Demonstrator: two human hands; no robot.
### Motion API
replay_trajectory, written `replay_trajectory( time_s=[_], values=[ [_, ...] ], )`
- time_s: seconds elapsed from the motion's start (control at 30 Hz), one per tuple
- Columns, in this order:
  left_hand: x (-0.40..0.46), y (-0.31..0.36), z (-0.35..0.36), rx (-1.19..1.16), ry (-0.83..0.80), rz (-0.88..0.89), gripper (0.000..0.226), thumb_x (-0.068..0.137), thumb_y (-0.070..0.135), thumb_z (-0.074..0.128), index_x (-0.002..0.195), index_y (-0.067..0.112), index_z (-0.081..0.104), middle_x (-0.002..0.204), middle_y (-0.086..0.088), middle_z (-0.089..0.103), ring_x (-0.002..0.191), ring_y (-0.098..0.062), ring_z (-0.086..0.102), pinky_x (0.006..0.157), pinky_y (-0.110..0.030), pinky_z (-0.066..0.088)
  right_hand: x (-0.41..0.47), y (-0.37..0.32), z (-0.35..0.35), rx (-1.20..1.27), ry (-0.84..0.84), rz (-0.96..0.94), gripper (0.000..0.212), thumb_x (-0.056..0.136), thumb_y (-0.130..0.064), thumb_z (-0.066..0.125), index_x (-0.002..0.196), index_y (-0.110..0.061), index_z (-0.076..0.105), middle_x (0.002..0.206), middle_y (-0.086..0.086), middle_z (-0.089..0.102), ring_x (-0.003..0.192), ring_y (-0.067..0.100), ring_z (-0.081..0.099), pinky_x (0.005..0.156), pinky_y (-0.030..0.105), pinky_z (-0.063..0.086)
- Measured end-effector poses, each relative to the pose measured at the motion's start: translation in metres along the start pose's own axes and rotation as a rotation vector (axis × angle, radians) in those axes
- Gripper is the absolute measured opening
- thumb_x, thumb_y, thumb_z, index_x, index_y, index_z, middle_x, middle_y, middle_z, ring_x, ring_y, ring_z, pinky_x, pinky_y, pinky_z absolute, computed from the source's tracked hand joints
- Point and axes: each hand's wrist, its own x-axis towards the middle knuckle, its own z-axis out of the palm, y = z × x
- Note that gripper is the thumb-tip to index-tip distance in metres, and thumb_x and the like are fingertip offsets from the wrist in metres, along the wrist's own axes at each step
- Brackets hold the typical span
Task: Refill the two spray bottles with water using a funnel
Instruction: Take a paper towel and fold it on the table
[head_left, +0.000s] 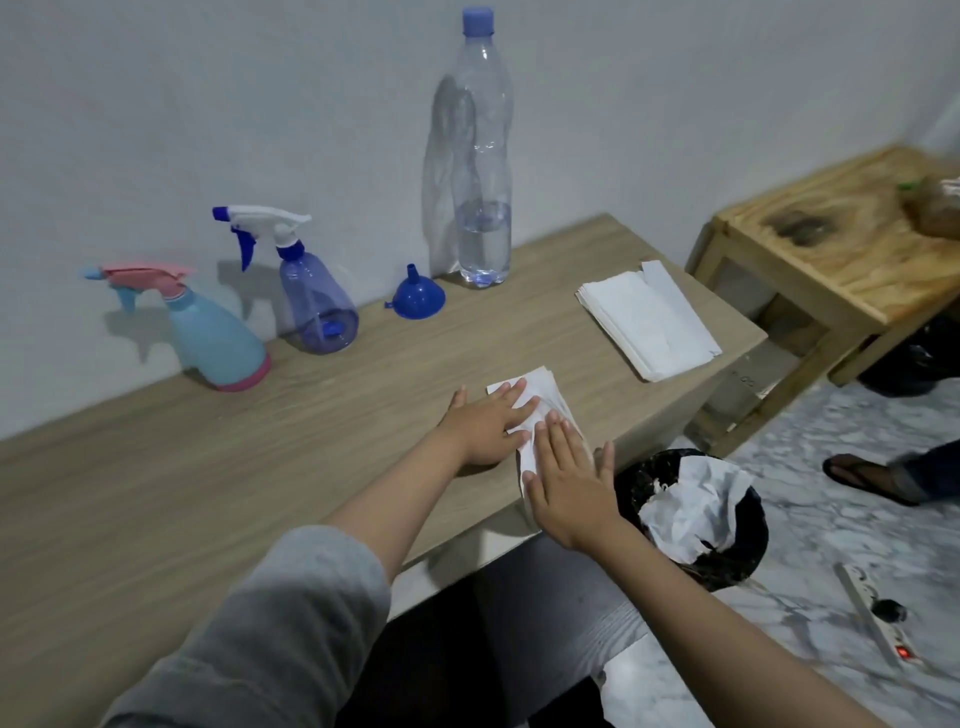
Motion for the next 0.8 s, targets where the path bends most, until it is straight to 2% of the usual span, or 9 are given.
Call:
replay_trajectory(
  time_s=[0.2,0.47,0.5,0.6,0.67,0.73,0.77,0.8],
  values=[
    [-0.092,-0.048,0.027,-0.063,0.044,-0.07,0.053,0.099,0.046,0.028,0.149,0.037,0.013,0.159,0.01,-0.005,0.147,-0.01,-0.001,0.111,-0.06,-0.003,-0.03,-0.079,0.028,0.016,-0.013,-0.078,0.085,0.074,-0.052,-0.015,0.151,-0.017,-0.01,0.159,0.0,-0.02,0.145,0.014,-0.02,0.111,0.056,-0.014],
    [-0.216,-0.121,0.066,-0.106,0.117,-0.239,0.053,0.099,0.047,0.028,0.149,0.037,0.015,0.159,0.012,-0.003,0.146,-0.009,0.0,0.112,-0.059,0.001,-0.062,-0.194,0.068,-0.026,-0.034,-0.275,0.085,0.075,-0.05,-0.013,0.152,-0.014,-0.004,0.16,0.004,-0.013,0.147,0.02,-0.015,0.112,0.057,-0.011],
    [-0.231,-0.13,0.07,-0.11,0.124,-0.262,0.053,0.099,0.047,0.028,0.149,0.037,0.015,0.159,0.012,-0.004,0.146,-0.009,0.0,0.112,-0.059,0.002,-0.065,-0.209,0.071,-0.041,-0.04,-0.297,0.084,0.076,-0.05,-0.012,0.152,-0.014,-0.003,0.16,0.005,-0.013,0.147,0.021,-0.014,0.112,0.057,-0.008],
    [-0.273,-0.153,0.084,-0.127,0.134,-0.339,0.052,0.099,0.048,0.026,0.149,0.038,0.013,0.159,0.012,-0.005,0.146,-0.009,-0.001,0.111,-0.059,0.002,-0.074,-0.25,0.079,-0.084,0.004,-0.378,0.074,0.087,-0.046,0.005,0.151,-0.012,0.016,0.16,0.008,0.004,0.148,0.026,0.007,0.111,0.062,0.008],
    [-0.301,-0.167,0.092,-0.134,0.135,-0.394,0.053,0.099,0.048,0.025,0.149,0.037,0.012,0.159,0.011,-0.006,0.146,-0.009,-0.001,0.112,-0.059,0.003,-0.08,-0.276,0.087,-0.106,-0.055,-0.424,0.071,0.088,-0.045,0.008,0.151,-0.012,0.015,0.16,0.007,0.003,0.148,0.026,0.006,0.112,0.061,0.008],
    [-0.329,-0.181,0.101,-0.127,0.138,-0.456,0.053,0.1,0.047,0.025,0.15,0.037,0.01,0.159,0.011,-0.007,0.146,-0.01,-0.002,0.113,-0.059,0.005,-0.086,-0.302,0.094,-0.121,-0.081,-0.459,0.068,0.089,-0.045,0.019,0.146,-0.011,0.033,0.156,0.01,0.023,0.143,0.028,0.026,0.106,0.063,0.023],
    [-0.343,-0.187,0.105,-0.134,0.137,-0.493,0.053,0.1,0.047,0.024,0.15,0.036,0.01,0.159,0.011,-0.007,0.146,-0.009,-0.002,0.113,-0.059,0.005,-0.088,-0.313,0.098,-0.133,-0.085,-0.503,0.068,0.089,-0.046,0.02,0.145,-0.011,0.036,0.155,0.011,0.027,0.142,0.029,0.029,0.105,0.063,0.026],
    [-0.356,-0.193,0.109,-0.149,0.142,-0.531,0.053,0.1,0.046,0.024,0.15,0.036,0.01,0.159,0.012,-0.007,0.146,-0.009,-0.002,0.113,-0.059,0.005,-0.089,-0.325,0.103,-0.142,-0.137,-0.545,0.072,0.088,-0.047,0.012,0.148,-0.011,0.028,0.158,0.01,0.018,0.145,0.029,0.02,0.108,0.064,0.019]
  ],
)
